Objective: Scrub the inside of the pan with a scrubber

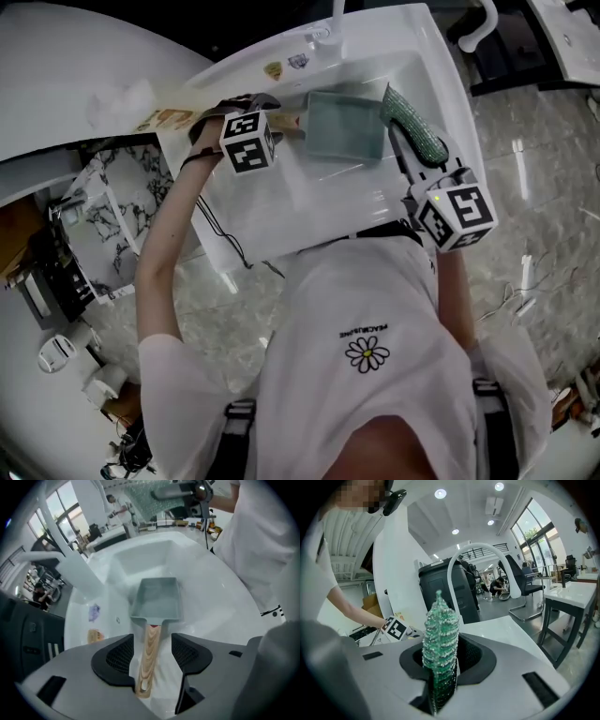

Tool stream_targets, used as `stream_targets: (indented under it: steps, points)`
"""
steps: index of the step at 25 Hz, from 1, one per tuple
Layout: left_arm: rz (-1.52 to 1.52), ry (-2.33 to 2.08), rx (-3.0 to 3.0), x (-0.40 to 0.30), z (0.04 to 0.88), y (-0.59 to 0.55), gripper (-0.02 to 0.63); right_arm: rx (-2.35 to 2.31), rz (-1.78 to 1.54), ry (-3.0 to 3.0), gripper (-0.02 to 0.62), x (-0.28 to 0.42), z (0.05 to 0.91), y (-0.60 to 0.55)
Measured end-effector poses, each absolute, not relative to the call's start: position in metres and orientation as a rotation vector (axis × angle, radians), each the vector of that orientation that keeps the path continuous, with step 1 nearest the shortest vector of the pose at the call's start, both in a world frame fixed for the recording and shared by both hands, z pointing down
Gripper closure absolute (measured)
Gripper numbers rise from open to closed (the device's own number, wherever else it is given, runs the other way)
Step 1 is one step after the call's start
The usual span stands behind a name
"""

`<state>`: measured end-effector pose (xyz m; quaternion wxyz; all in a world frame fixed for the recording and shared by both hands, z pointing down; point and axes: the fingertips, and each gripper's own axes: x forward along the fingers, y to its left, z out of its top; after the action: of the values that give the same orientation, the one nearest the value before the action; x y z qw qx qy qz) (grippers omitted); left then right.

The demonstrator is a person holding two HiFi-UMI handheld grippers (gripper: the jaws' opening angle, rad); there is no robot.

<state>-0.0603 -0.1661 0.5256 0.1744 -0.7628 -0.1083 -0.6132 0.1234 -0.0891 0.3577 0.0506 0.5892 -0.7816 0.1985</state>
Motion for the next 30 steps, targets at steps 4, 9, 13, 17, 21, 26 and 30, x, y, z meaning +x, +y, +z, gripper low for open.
stream_targets:
  steps: [4, 9, 13, 17, 21, 26, 30]
  points:
    - [-1.869, -0.387, -2.065, -0.061, 0.561, -0.169, 0.354, 1.787, 0.645, -2.367, 0.531, 0.127, 0.368, -0.087]
    - [-1.943, -0.444, -1.923, -0.063, 0.587, -0.172, 0.390, 1.776, 0.700, -2.337, 0.531, 0.132, 0.382, -0.082]
    - [-1.998, -0.454, -1.844, -0.070, 0.600, -0.179, 0.417, 1.759, 0.722, -2.327, 0.531, 0.133, 0.391, -0.081]
    - [-2.002, -0.458, -1.822, -0.071, 0.602, -0.180, 0.454, 1.758, 0.726, -2.311, 0.531, 0.137, 0.394, -0.082]
    - [-2.014, -0.462, -1.830, -0.070, 0.602, -0.179, 0.459, 1.763, 0.728, -2.290, 0.531, 0.142, 0.396, -0.086]
    - [-2.066, -0.442, -1.828, -0.073, 0.599, -0.175, 0.462, 1.708, 0.765, -2.191, 0.531, 0.150, 0.410, -0.099]
    - [-2.079, -0.370, -1.841, -0.072, 0.582, -0.163, 0.462, 1.547, 0.903, -2.106, 0.531, 0.154, 0.435, -0.113]
